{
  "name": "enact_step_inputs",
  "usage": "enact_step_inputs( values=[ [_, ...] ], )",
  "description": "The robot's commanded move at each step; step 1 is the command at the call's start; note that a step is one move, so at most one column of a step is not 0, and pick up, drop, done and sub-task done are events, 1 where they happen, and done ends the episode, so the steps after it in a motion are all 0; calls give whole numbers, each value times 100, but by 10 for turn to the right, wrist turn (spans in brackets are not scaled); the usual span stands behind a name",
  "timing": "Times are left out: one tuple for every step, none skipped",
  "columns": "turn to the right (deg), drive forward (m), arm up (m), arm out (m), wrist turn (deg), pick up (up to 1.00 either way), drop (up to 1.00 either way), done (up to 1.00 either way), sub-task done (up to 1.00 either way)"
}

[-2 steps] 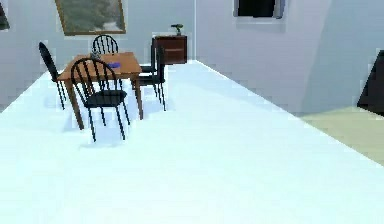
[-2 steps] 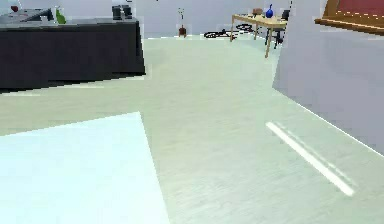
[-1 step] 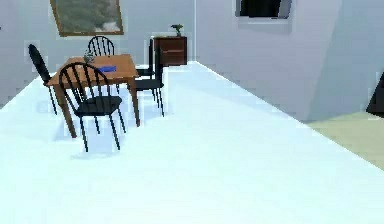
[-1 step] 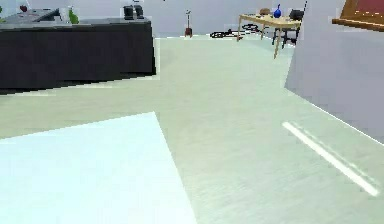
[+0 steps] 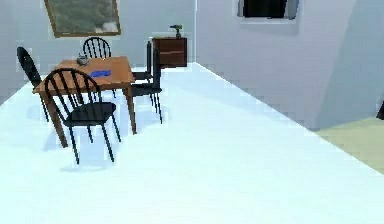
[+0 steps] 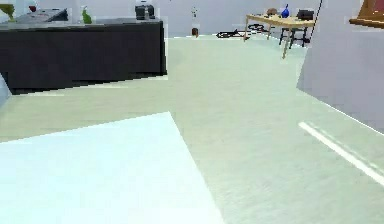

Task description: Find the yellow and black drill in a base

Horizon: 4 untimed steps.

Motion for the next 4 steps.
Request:
enact_step_inputs(
  values=[
    [60, 0, 0, 0, 0, 0, 0, 0, 0],
    [0, 100, 0, 0, 0, 0, 0, 0, 0],
    [0, 100, 0, 0, 0, 0, 0, 0, 0],
    [30, 0, 0, 0, 0, 0, 0, 0, 0]
  ],
)
